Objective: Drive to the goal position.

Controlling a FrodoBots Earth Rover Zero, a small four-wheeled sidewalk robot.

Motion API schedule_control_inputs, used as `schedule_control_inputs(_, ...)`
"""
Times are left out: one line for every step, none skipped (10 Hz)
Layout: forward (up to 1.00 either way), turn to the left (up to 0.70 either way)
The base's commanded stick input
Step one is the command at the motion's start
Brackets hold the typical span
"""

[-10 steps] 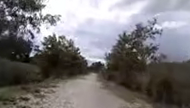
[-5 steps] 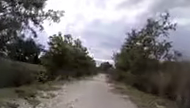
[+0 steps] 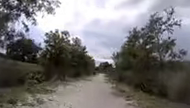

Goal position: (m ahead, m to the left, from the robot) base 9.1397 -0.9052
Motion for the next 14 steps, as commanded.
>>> schedule_control_inputs(0.85, 0.00)
schedule_control_inputs(0.85, 0.00)
schedule_control_inputs(0.85, 0.00)
schedule_control_inputs(0.85, 0.00)
schedule_control_inputs(0.85, 0.00)
schedule_control_inputs(0.85, 0.00)
schedule_control_inputs(0.85, 0.00)
schedule_control_inputs(0.85, 0.00)
schedule_control_inputs(0.85, 0.00)
schedule_control_inputs(0.85, 0.00)
schedule_control_inputs(0.85, 0.00)
schedule_control_inputs(0.85, 0.00)
schedule_control_inputs(0.85, 0.00)
schedule_control_inputs(0.85, 0.00)
